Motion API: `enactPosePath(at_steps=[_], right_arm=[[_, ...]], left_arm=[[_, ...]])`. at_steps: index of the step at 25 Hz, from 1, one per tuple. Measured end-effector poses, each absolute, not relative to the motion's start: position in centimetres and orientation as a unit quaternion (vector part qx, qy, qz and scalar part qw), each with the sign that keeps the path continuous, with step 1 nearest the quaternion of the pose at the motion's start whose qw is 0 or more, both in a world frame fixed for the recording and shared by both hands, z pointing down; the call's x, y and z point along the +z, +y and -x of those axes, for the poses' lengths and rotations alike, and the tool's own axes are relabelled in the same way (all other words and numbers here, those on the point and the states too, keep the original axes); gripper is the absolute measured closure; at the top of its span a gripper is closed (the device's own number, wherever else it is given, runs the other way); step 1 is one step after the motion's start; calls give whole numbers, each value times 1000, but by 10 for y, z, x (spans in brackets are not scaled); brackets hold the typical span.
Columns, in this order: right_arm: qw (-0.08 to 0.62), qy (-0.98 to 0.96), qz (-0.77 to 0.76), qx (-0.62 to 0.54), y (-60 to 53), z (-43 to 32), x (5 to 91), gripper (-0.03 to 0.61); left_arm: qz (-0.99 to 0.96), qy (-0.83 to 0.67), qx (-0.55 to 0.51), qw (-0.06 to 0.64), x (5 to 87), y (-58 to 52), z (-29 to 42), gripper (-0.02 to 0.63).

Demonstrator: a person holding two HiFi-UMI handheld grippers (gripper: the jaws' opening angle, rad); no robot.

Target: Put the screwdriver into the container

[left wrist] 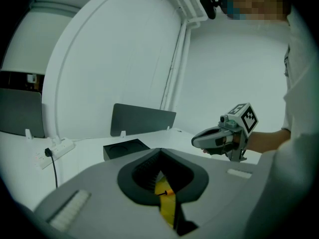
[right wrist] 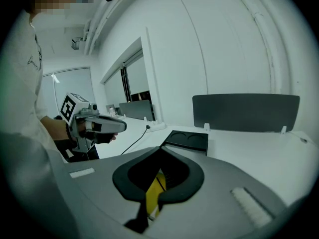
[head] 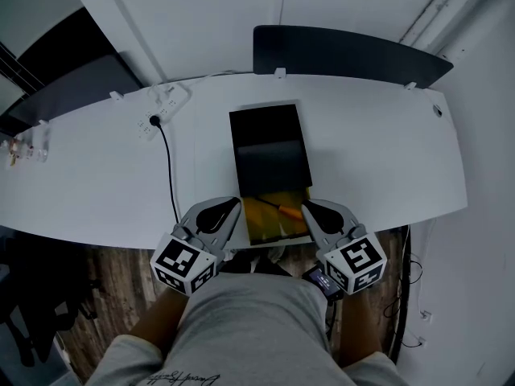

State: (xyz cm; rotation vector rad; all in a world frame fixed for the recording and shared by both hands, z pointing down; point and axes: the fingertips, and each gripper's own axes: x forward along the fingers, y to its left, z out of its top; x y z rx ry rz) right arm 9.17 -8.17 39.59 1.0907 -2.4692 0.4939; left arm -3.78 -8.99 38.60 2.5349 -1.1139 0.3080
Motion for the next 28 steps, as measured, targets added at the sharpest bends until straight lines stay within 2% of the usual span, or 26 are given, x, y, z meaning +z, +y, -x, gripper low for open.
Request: enactPosePath(at_steps=[28], right_arm=[[225, -894, -346, 173, -82, -73, 404, 565]], left_arm=[[-897, -387, 114, 181, 385, -89, 31, 612]])
